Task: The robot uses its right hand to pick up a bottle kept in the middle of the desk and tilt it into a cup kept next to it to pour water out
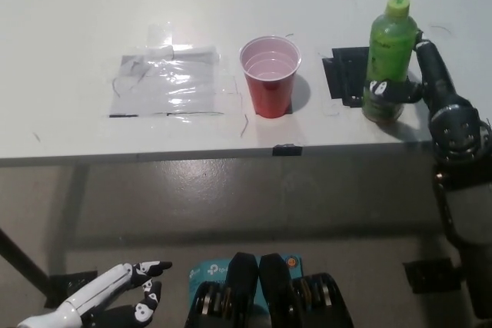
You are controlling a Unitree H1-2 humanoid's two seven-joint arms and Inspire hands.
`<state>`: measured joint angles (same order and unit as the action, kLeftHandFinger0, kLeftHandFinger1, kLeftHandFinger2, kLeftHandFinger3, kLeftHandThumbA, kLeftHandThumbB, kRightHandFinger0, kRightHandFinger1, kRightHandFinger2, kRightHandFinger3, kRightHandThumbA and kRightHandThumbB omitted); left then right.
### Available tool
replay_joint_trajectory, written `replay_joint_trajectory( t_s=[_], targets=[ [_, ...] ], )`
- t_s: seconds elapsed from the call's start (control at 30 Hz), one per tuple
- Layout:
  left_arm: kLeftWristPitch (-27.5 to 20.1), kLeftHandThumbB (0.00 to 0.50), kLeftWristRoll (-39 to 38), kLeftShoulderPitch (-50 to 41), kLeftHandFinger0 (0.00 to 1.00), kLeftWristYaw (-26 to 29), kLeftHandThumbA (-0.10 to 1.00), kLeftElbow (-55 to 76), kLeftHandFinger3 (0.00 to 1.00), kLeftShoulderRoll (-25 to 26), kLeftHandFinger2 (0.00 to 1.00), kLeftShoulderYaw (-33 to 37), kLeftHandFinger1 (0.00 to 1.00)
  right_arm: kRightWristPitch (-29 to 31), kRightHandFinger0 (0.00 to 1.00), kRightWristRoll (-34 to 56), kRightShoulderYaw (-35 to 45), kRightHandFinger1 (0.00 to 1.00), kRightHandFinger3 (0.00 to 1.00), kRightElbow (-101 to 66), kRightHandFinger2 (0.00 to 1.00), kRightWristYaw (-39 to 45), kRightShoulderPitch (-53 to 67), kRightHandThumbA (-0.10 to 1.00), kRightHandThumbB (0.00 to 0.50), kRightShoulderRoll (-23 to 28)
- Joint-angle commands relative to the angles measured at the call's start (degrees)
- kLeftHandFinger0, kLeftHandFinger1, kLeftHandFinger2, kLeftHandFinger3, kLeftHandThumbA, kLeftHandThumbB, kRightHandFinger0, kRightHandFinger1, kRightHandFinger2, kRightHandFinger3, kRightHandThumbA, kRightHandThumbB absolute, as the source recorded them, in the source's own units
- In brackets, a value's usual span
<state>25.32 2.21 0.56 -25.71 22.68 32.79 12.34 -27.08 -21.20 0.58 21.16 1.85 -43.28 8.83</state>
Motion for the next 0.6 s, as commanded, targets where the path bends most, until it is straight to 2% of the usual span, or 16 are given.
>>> replay_joint_trajectory(
  t_s=[0.0,0.27,0.37,0.4,0.47,0.5,0.53,0.57],
  targets=[
    [0.20,0.339,0.37,0.07,1.00,-0.77,1.00,1.64,1.00,0.39,1.00,0.26,1.00,0.98,1.00,2.43,2.34,1.00,1.00,2.12,1.00,-4.73,-5.03,0.76,0.500,-1.52],
    [-0.86,0.343,0.63,-0.34,1.00,-0.72,1.00,1.41,1.00,0.22,1.00,0.32,1.00,2.52,1.00,1.95,1.45,1.00,1.00,6.35,1.00,-7.71,-6.19,0.76,0.500,-5.01],
    [0.17,0.334,0.66,-0.55,1.00,-0.88,1.00,1.83,1.00,0.26,1.00,0.53,1.00,3.15,1.00,2.40,1.17,1.00,1.00,6.49,1.00,-7.79,-4.79,0.71,0.455,-5.96],
    [0.05,0.340,0.61,-0.58,1.00,-0.81,1.00,1.73,1.00,0.18,1.00,0.48,1.00,4.09,1.00,3.54,1.74,1.00,1.00,6.50,1.00,-7.46,-4.48,0.64,0.428,-6.32],
    [-0.23,0.345,0.56,-0.65,1.00,-0.66,1.00,1.60,1.00,0.03,1.00,0.40,1.00,5.63,1.00,5.85,2.81,1.00,1.00,6.64,1.00,-6.56,-3.89,0.59,0.391,-6.94],
    [-0.31,0.352,0.78,-0.59,1.00,-0.73,1.00,1.60,1.00,0.18,1.00,0.52,1.00,8.14,0.90,7.73,4.14,0.86,1.00,7.19,0.94,-6.92,-3.44,0.40,0.309,-7.54],
    [-0.26,0.354,0.91,-0.54,1.00,-0.76,1.00,1.60,1.00,0.25,1.00,0.60,1.00,9.38,0.63,8.58,4.85,0.70,1.00,7.54,0.86,-7.51,-3.22,0.40,0.329,-7.91],
    [-0.07,0.352,1.02,-0.46,1.00,-0.86,1.00,1.67,1.00,0.37,1.00,0.72,1.00,10.07,0.48,9.26,5.63,0.59,1.00,7.68,0.81,-8.06,-3.10,0.32,0.295,-8.37]
  ],
)
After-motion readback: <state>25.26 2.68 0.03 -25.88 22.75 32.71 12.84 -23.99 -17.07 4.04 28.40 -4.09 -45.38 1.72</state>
